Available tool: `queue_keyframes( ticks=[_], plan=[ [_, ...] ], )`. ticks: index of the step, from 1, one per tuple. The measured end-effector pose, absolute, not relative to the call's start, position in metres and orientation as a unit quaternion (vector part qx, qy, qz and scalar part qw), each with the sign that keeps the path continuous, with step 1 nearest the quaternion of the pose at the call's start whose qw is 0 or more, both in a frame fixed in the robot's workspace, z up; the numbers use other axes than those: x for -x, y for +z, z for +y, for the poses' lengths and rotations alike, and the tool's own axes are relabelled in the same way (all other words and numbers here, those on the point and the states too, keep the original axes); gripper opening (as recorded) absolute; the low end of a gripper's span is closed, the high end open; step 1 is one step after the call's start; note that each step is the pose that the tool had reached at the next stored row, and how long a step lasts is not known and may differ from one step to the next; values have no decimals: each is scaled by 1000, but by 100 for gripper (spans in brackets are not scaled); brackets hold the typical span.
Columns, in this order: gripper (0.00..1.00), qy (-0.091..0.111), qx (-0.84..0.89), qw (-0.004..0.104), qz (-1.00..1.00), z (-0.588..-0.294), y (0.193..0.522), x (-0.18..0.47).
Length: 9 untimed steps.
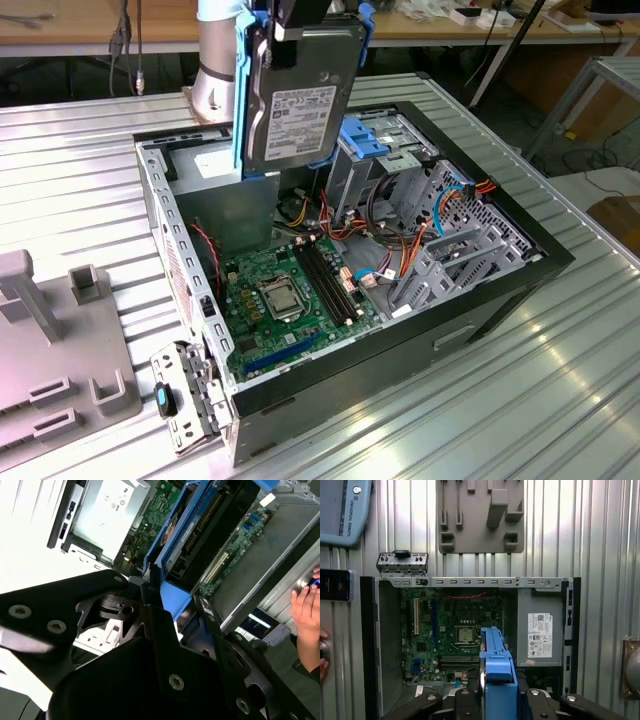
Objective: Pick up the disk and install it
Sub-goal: 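Pick up the disk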
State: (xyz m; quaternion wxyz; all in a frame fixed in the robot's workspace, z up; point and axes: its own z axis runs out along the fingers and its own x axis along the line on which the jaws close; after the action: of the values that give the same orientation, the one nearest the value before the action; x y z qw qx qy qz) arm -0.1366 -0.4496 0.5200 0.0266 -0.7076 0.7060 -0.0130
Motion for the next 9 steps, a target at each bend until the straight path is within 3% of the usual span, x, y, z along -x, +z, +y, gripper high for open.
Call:
queue_keyframes(
  ticks=[9],
  plan=[
    [37,-13,708,27,706,-489,517,136]
  ],
)
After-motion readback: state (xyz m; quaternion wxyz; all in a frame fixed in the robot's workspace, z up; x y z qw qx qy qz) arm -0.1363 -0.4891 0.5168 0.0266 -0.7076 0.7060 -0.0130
